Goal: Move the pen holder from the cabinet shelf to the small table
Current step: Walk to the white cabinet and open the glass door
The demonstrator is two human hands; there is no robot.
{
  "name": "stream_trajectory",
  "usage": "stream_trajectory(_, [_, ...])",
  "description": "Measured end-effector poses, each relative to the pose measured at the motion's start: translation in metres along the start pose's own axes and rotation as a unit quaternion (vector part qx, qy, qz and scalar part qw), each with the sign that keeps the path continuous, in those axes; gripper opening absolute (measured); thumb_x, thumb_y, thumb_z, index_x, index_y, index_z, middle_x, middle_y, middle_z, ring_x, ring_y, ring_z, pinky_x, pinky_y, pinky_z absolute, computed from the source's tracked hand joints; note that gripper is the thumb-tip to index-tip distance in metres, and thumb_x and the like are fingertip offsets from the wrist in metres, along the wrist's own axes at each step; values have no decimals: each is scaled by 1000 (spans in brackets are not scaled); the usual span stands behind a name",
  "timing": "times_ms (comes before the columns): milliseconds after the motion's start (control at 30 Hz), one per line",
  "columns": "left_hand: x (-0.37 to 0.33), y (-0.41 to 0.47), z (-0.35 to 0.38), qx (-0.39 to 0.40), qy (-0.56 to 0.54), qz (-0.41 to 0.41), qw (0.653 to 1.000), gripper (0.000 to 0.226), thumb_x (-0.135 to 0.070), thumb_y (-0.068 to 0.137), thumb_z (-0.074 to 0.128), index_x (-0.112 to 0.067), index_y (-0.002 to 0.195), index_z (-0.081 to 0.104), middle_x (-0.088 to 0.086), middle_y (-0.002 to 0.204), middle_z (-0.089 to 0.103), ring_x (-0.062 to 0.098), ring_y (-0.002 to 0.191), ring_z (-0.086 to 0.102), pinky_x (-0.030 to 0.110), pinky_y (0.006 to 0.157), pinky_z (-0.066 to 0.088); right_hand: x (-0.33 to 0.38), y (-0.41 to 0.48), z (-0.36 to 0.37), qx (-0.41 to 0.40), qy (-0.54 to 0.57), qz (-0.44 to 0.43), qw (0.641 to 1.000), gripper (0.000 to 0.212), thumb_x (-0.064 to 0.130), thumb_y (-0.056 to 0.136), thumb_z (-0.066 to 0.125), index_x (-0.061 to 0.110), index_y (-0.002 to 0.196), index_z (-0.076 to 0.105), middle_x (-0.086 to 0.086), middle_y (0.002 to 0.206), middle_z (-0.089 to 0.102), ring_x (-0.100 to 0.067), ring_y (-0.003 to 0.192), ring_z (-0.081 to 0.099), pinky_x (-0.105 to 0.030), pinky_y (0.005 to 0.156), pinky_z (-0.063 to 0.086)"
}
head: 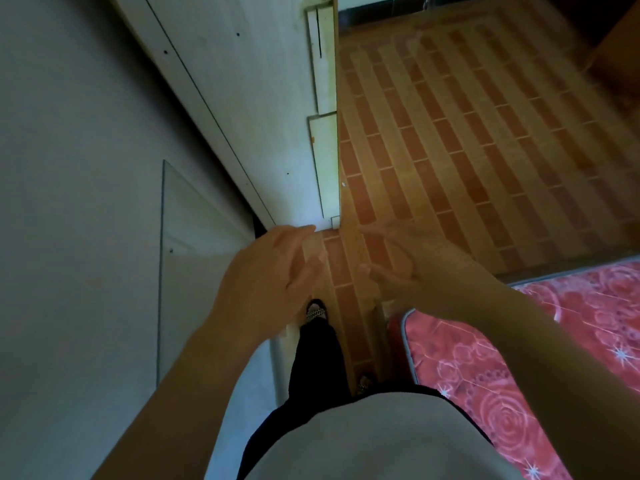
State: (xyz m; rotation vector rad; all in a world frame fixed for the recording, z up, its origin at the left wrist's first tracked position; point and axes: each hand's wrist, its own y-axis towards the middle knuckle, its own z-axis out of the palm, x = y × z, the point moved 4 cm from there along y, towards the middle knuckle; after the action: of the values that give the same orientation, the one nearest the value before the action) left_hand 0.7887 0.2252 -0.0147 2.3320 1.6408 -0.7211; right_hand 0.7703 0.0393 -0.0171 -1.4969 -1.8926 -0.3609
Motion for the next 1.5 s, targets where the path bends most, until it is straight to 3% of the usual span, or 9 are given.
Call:
stream_trajectory(167, [11,79,-26,10,-36,30,999,60,-60,84,27,-29,133,40,-5,137,45,12,123,42,34,101,35,8,60,-30,-66,-36,37,996,54,44,85,55,33,135,37,10,143,40,-10,123,42,-20,93,31])
stream_trajectory(367, [26,153,-68,17,-20,73,997,62,-64,82,27,-32,133,39,-4,139,44,15,124,42,42,103,37,19,112,-66,-123,-49,68,989,59,45,84,56,32,137,35,9,145,36,-13,123,44,-32,99,41])
stream_trajectory(533, [34,181,-86,23,-13,97,995,60,-61,82,27,-31,133,39,-4,137,45,14,121,43,40,100,41,23,139,-74,-148,-42,63,986,59,48,83,55,34,137,34,10,144,38,-13,125,43,-36,100,42])
stream_trajectory(833, [36,232,-91,59,-5,102,993,62,-65,83,25,-32,134,37,-8,140,42,11,125,39,37,104,36,7,187,-96,-156,-35,54,986,56,48,85,54,35,136,35,13,143,38,-7,122,43,-24,94,40])
stream_trajectory(967, [25,256,-85,56,-12,112,992,60,-62,85,26,-30,134,38,-8,139,43,9,124,40,34,103,37,-18,203,-111,-152,-25,46,987,56,47,85,54,33,136,36,16,140,39,9,108,35,0,78,26])
stream_trajectory(1133, [-3,299,-59,59,-22,123,990,56,-58,88,30,-28,134,40,-10,137,44,6,122,40,24,98,34,-67,224,-142,-143,6,40,989,54,46,84,55,31,134,39,13,137,44,1,115,43,-9,86,32])
stream_trajectory(1267, [-45,357,-33,60,-14,114,992,50,-55,90,33,-32,134,37,-12,138,42,6,123,40,25,96,35,-121,241,-189,-118,-4,39,992,55,44,86,55,33,136,35,15,137,41,10,111,35,7,76,26])
stream_trajectory(1367, [-79,405,-19,58,-16,85,995,51,-55,88,33,-34,134,36,-11,138,41,7,123,40,30,97,38,-165,252,-235,-102,-13,51,993,57,49,84,51,36,136,33,16,140,38,5,114,34,0,79,22])
stream_trajectory(1500, [-117,469,-1,46,-7,56,997,54,-59,86,29,-35,134,34,-11,140,40,8,122,41,27,96,36,-217,273,-292,-73,-35,34,996,59,54,83,48,35,137,32,14,143,36,-5,121,41,-21,93,31])
